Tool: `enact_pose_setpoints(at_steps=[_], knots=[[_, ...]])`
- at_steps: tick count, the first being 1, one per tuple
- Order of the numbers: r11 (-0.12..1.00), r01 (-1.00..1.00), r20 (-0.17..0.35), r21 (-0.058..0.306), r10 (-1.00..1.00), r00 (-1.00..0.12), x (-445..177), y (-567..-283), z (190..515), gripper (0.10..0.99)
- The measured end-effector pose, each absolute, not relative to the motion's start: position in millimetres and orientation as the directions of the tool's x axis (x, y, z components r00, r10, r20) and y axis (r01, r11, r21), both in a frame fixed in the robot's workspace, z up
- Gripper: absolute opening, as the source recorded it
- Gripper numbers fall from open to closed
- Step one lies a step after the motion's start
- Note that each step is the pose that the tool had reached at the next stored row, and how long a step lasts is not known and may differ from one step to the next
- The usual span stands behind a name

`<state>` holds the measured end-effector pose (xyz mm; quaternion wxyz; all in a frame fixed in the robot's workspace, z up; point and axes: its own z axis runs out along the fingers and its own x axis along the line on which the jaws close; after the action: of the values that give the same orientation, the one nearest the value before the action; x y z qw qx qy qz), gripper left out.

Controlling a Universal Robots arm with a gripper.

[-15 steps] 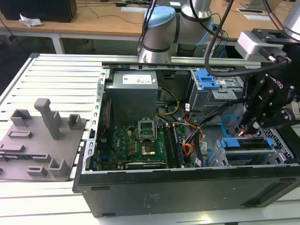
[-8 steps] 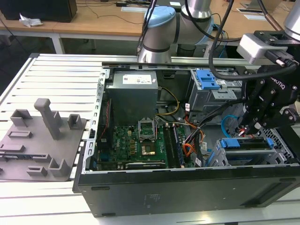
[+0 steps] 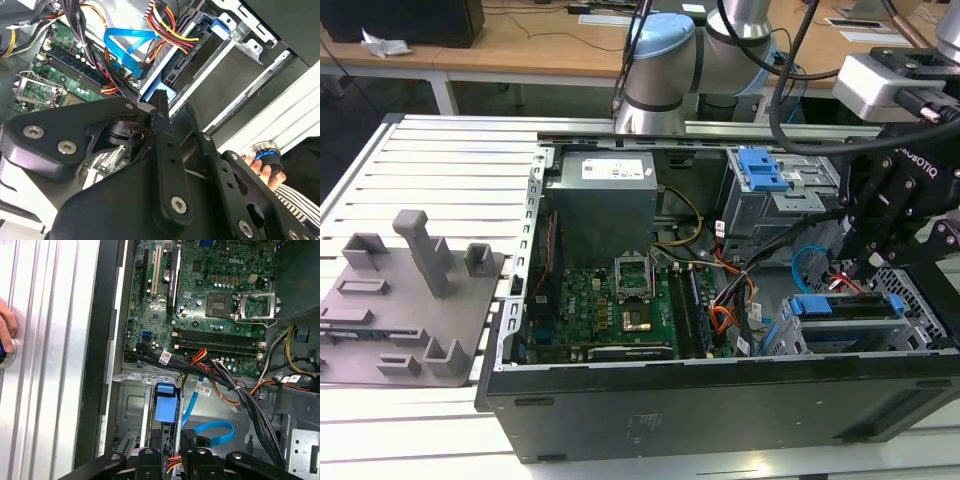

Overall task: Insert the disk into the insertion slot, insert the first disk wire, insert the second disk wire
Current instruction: 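Insert the second disk wire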

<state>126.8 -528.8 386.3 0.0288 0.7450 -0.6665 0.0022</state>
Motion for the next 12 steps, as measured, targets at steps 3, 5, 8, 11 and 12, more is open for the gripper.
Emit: enact_pose_setpoints(at_steps=[3,5,8,11,12], knots=[[-0.11,-0.993,0.042,0.04,-0.993,0.112,126.8,-520.7,386.3,0.302],[-0.11,-0.993,0.042,0.04,-0.993,0.112,126.8,-515.0,386.4,0.302],[-0.11,-0.993,0.042,0.04,-0.993,0.112,126.8,-499.7,386.4,0.302],[-0.11,-0.993,0.042,0.04,-0.993,0.112,126.8,-486.6,386.4,0.302],[-0.11,-0.993,0.042,0.04,-0.993,0.112,126.8,-483.8,386.3,0.302]])
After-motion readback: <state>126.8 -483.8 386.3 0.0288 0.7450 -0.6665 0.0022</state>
